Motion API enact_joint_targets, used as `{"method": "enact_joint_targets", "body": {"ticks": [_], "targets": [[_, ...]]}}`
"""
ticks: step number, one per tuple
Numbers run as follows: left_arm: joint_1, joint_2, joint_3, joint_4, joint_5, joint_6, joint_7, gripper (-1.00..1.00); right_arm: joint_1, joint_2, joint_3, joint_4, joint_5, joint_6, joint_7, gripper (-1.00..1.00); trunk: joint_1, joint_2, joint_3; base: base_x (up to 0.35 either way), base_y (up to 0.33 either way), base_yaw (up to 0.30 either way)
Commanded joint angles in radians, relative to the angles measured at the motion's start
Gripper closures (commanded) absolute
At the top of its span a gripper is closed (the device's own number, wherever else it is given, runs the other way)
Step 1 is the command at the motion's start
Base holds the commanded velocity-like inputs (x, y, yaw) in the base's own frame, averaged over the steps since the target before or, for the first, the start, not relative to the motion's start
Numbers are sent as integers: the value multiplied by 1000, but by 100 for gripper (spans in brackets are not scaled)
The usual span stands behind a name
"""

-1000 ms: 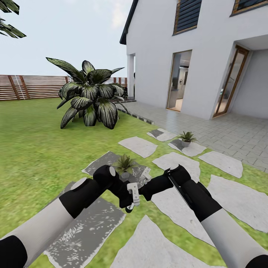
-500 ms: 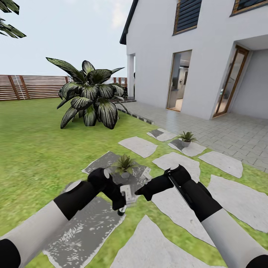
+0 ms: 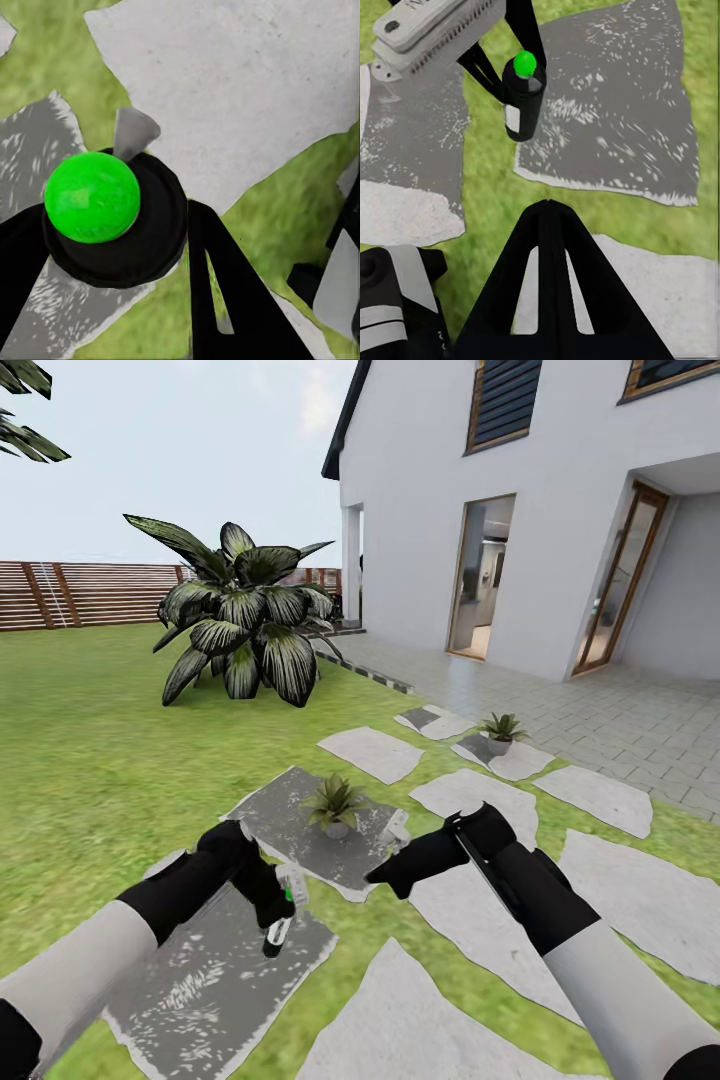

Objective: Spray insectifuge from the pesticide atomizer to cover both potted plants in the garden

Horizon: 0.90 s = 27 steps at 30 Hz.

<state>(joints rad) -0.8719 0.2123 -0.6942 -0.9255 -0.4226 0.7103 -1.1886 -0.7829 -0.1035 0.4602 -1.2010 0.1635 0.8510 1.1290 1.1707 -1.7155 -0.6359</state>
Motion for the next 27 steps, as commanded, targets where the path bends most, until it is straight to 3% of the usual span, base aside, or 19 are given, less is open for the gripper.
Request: {"method": "enact_joint_targets", "body": {"ticks": [1,3,4,6,7,9,12,14,15,16,18,19,21,24,27], "targets": [[-1,1,44,-1,-4,9,-5,100,-1,-1,0,-1,11,4,7,100,0,-1,-1,0,0,0],[-1,1,141,0,-4,9,-4,100,-1,-3,-3,5,12,5,6,100,0,-1,-1,0,0,0],[-1,1,236,0,-4,12,-1,100,0,-5,-6,21,12,4,-8,-100,0,-1,-1,0,0,0],[-1,1,302,0,-4,14,15,100,2,-6,-8,54,13,4,-38,-100,0,-1,-1,0,0,0],[1,0,387,0,-4,16,66,100,6,-7,-14,126,12,3,-122,-100,0,-1,-1,0,0,0],[10,-3,485,0,-4,18,168,100,8,-7,-25,232,10,1,-275,-100,0,-1,-1,0,0,0],[16,-7,584,1,-4,20,294,100,9,-7,-35,362,6,-54,-470,-100,0,-1,-1,0,0,0],[18,-10,651,7,-4,21,384,100,10,-6,-40,467,2,-155,-633,-100,0,-1,-1,0,0,0],[18,-11,670,14,-4,21,419,100,10,-6,-44,507,0,-193,-699,-100,0,-1,-1,0,0,0],[19,-13,691,39,-4,21,495,100,10,-6,-71,581,-14,-259,-810,-100,0,-1,-1,0,0,0],[19,-16,701,74,-2,23,585,100,10,-6,-127,646,-59,-310,-869,-100,0,-1,-1,0,0,0],[18,-26,709,104,1,27,659,100,10,-5,-179,691,-101,-338,-892,-100,0,-1,-1,0,0,0],[17,-49,738,147,2,36,753,100,10,-5,-248,739,-142,-358,-922,-100,0,-1,-1,0,0,0],[16,-76,767,182,1,42,822,100,10,-5,-326,769,-164,-369,-977,-100,0,-1,-1,0,0,0],[16,-87,773,192,3,45,838,100,10,-5,-358,777,-170,-371,-1030,-100,0,-1,-1,0,0,0]]}}
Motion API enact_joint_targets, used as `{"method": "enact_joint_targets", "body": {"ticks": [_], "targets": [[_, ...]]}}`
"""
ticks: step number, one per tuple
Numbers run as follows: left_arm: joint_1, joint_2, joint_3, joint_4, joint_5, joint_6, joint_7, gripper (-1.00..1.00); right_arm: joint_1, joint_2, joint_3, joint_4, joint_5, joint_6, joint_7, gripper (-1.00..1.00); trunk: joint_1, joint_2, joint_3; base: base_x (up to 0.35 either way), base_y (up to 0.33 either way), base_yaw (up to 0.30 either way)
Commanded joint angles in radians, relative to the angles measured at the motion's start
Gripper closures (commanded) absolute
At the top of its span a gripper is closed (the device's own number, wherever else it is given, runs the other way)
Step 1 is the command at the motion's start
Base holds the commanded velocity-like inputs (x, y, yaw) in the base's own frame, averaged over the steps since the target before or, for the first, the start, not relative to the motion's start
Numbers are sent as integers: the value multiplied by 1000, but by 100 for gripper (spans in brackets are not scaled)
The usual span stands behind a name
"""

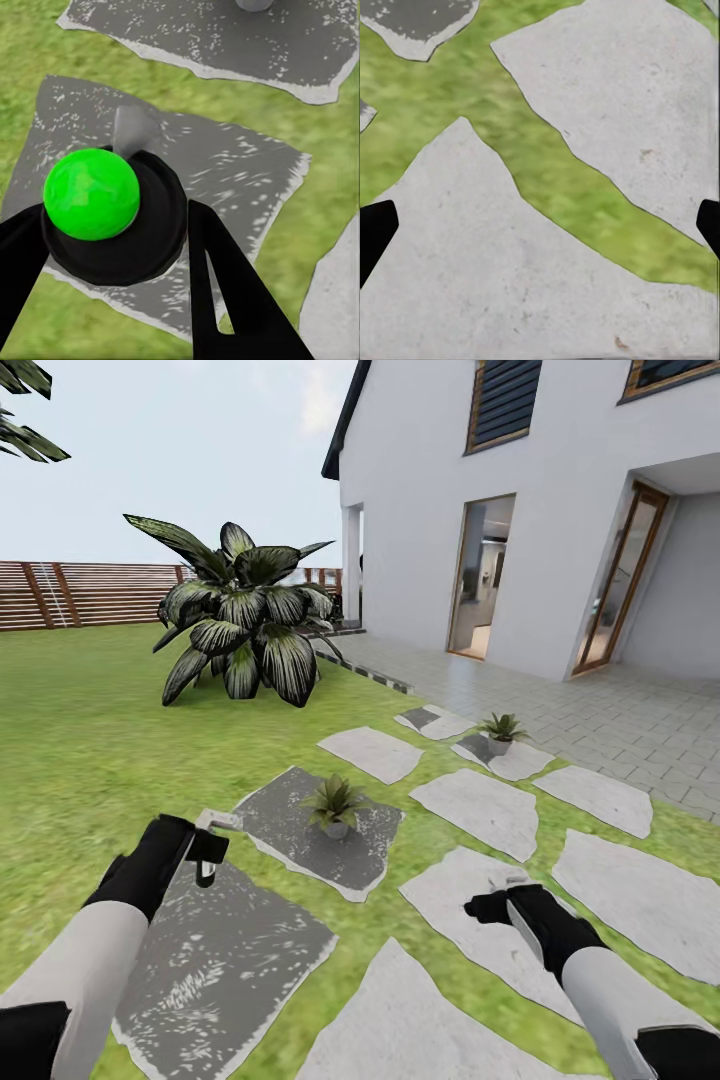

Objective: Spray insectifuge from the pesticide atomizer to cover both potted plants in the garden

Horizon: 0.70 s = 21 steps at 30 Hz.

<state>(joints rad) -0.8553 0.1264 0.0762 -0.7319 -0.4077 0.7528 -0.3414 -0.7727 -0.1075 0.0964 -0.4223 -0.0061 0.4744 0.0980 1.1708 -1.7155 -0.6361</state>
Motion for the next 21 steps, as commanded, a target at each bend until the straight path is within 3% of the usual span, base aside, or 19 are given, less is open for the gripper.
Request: {"method": "enact_joint_targets", "body": {"ticks": [1,11,14,15,18,21], "targets": [[-1,-4,3,-1,-12,3,-8,100,0,-1,3,-2,-2,6,-4,-100,0,-1,-1,0,0,0],[1,-16,6,2,-10,14,-7,100,0,0,-3,-8,-5,18,-5,-100,0,-1,-1,0,0,0],[-3,-15,17,2,-2,118,-10,100,0,1,-2,-11,-4,18,-5,-100,0,-1,-1,57,0,0],[-8,-15,35,2,7,188,-11,100,0,2,-2,-12,-5,18,-5,-100,0,-1,-1,112,0,0],[-44,-14,70,7,17,238,-11,100,0,1,-3,-17,-4,18,-6,-100,0,-1,-1,150,0,0],[-58,-13,92,34,20,246,-12,100,0,1,-3,-20,-4,18,-6,-100,0,-1,-1,267,0,0]]}}
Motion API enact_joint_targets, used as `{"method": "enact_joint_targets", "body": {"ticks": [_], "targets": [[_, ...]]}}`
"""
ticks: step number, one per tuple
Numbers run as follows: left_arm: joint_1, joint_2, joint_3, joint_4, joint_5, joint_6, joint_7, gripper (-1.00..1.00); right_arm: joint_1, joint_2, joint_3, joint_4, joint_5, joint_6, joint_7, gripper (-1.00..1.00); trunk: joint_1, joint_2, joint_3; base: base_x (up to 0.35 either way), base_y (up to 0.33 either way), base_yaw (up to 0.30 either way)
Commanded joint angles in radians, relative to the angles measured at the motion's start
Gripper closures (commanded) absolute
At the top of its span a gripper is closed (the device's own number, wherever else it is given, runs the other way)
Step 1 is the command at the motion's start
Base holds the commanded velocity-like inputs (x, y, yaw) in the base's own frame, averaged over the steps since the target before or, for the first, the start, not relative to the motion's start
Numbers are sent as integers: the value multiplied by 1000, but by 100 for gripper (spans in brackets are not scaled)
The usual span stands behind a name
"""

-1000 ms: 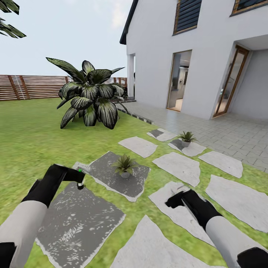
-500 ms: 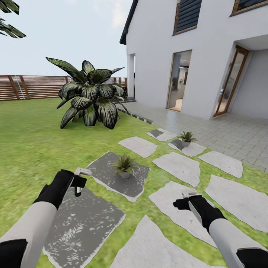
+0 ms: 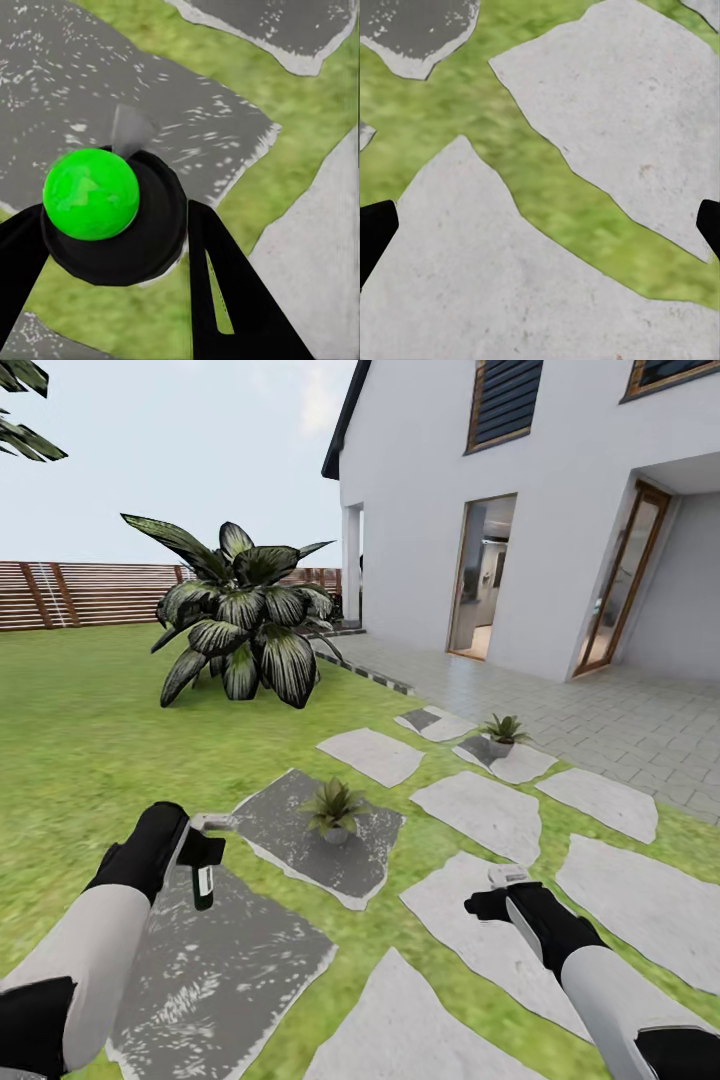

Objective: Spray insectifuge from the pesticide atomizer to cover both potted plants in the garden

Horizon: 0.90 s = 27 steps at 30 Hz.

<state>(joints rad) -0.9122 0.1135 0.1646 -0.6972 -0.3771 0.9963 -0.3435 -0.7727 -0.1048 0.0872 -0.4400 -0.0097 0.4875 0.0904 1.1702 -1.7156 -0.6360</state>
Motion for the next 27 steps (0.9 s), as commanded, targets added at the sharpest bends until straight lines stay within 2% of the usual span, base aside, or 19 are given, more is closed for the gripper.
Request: {"method": "enact_joint_targets", "body": {"ticks": [1,8,20,27], "targets": [[-3,0,6,12,-10,4,-10,100,0,-1,6,-2,-1,6,2,-100,0,0,-1,314,0,0],[-5,1,7,61,-11,6,-9,100,0,-1,5,-4,-1,32,2,-100,0,0,2,330,112,-148],[2,2,7,64,-11,5,-9,100,0,-1,5,-3,-1,39,2,-100,0,0,4,287,239,-221],[2,2,6,64,-11,5,-9,100,0,-2,1,-3,-1,39,2,-100,0,0,-3,268,255,-70]]}}
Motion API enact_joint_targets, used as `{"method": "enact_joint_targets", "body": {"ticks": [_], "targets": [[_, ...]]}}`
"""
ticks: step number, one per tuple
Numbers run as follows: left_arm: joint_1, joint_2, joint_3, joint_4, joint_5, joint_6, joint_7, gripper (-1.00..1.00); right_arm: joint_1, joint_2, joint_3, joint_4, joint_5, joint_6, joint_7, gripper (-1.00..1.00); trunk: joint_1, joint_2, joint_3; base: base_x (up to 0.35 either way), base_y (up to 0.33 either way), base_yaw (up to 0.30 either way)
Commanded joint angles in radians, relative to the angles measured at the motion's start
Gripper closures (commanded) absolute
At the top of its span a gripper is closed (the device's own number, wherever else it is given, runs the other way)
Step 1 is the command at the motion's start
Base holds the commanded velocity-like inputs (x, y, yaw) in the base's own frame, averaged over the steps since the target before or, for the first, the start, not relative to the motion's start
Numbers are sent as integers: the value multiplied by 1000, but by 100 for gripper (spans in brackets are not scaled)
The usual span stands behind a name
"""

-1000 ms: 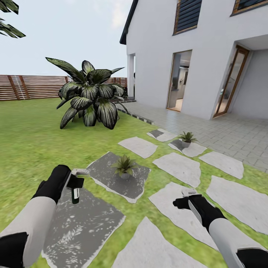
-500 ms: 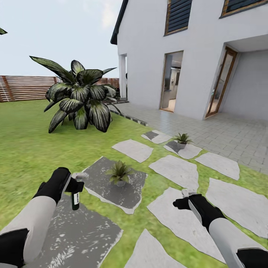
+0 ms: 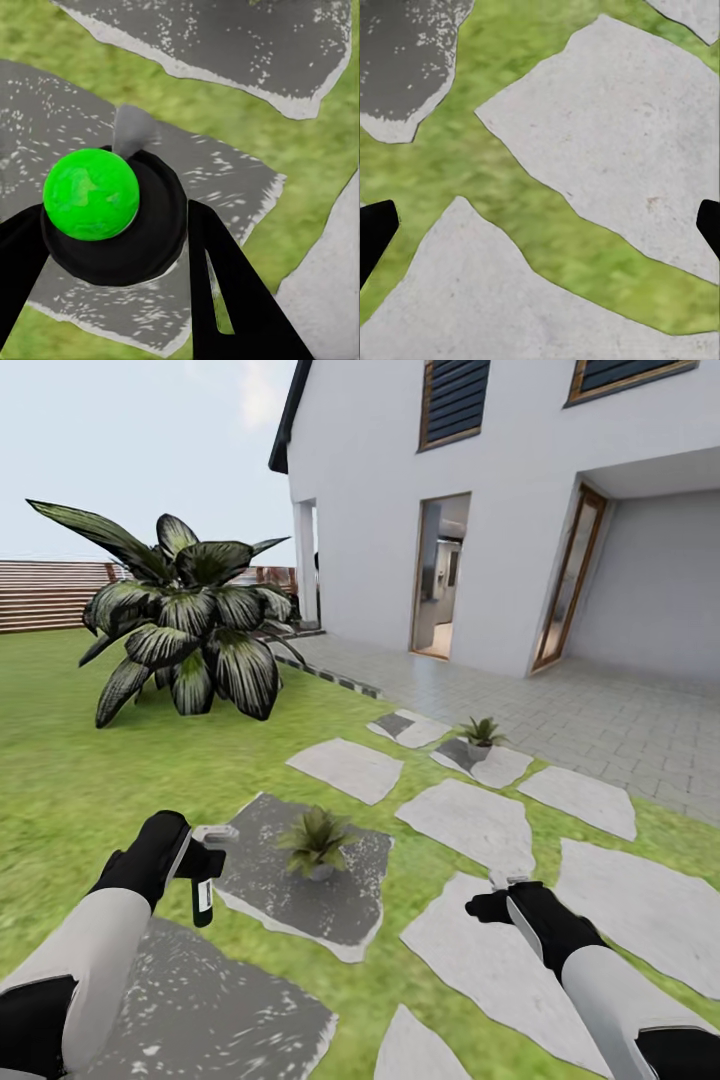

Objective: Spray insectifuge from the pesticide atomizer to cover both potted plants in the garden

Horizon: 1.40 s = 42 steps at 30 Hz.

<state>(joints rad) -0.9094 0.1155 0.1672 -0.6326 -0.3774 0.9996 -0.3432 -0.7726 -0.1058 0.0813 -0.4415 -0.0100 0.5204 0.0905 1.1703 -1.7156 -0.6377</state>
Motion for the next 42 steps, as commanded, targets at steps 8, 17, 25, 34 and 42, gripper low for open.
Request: {"method": "enact_joint_targets", "body": {"ticks": [8,17,25,34,42], "targets": [[0,0,1,-1,-11,2,-9,100,-1,0,5,-2,-1,11,2,-100,0,0,-6,267,255,-2],[1,0,0,-1,-11,2,-8,100,-1,0,-80,-3,-5,12,1,-100,0,0,-20,234,205,-12],[3,0,0,-1,-11,2,-9,100,-1,0,-146,-3,-4,12,-1,-100,0,0,-33,62,14,-61],[3,0,0,-1,-11,2,-9,100,-1,0,-147,-3,-4,12,-2,-100,0,0,-42,307,0,-25],[3,0,-2,-1,-11,2,-8,100,-1,4,-147,-3,-4,75,-3,-100,0,0,-50,304,-31,-90]]}}
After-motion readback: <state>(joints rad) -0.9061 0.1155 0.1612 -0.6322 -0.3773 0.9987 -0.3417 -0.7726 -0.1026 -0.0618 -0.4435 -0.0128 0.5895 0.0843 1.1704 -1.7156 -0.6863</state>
